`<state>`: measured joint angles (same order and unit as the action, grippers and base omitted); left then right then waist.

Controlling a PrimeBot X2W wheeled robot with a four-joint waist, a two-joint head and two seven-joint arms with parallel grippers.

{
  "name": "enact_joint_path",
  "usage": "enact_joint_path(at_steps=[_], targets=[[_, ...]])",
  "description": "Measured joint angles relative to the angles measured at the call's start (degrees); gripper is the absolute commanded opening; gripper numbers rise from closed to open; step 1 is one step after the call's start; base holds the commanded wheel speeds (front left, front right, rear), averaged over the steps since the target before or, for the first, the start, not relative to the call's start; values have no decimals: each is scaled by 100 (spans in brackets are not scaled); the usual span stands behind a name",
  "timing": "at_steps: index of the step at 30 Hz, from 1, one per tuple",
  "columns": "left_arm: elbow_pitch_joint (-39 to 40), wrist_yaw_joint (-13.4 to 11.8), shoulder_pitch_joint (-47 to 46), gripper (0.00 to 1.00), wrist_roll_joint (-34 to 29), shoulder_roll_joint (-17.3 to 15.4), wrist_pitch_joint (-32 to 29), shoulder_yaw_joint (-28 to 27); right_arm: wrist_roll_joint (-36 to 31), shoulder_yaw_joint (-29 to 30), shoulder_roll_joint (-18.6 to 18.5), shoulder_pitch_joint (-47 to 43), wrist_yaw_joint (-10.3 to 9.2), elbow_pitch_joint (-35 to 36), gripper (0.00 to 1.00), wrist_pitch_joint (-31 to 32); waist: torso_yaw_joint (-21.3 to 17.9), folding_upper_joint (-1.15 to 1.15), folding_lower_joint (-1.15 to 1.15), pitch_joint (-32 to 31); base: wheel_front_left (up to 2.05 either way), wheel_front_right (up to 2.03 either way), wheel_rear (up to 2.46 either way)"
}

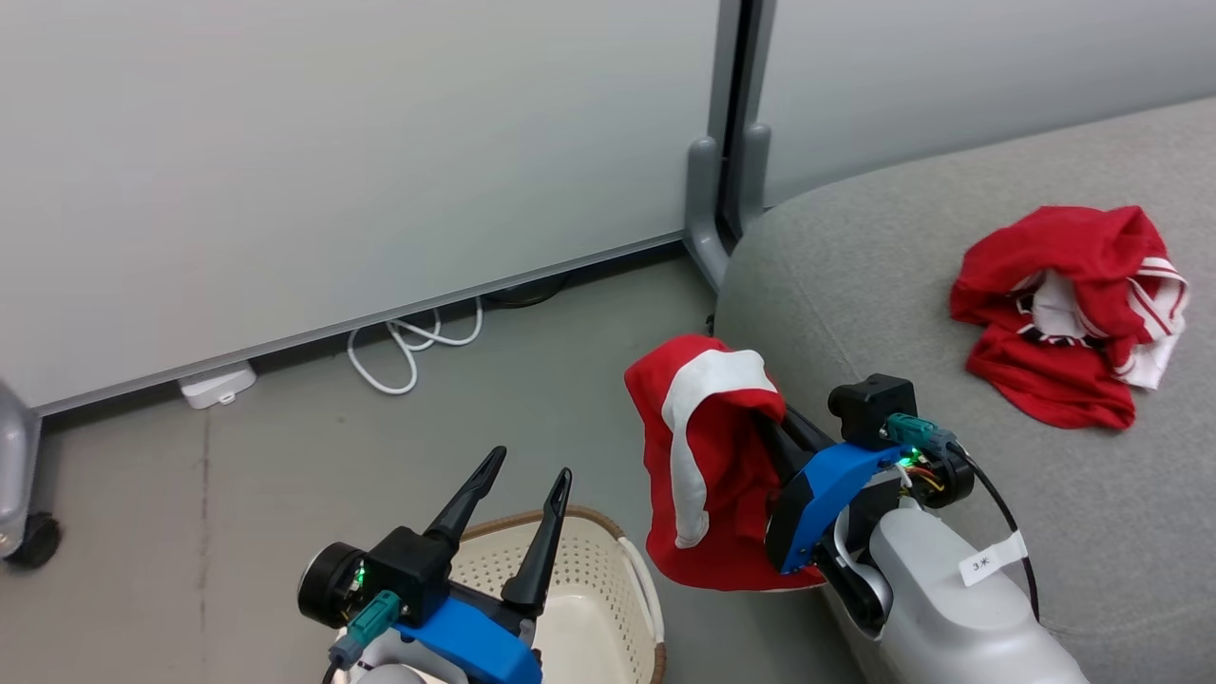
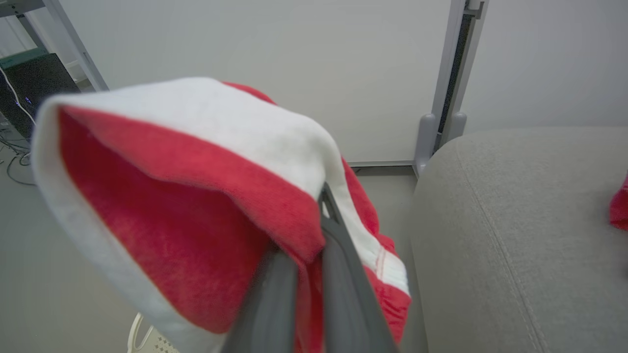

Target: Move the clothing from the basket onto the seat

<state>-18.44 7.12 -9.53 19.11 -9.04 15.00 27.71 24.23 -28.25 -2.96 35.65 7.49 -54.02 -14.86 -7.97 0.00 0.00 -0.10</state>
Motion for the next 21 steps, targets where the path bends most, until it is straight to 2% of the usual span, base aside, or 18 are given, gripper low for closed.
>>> enact_joint_path(at_steps=[21], targets=[[83,27,-66,100,-103,-2,-1,-16,-19,79,-8,29,0,71,0,-3,-1863,0,0,217,0,0,0]])
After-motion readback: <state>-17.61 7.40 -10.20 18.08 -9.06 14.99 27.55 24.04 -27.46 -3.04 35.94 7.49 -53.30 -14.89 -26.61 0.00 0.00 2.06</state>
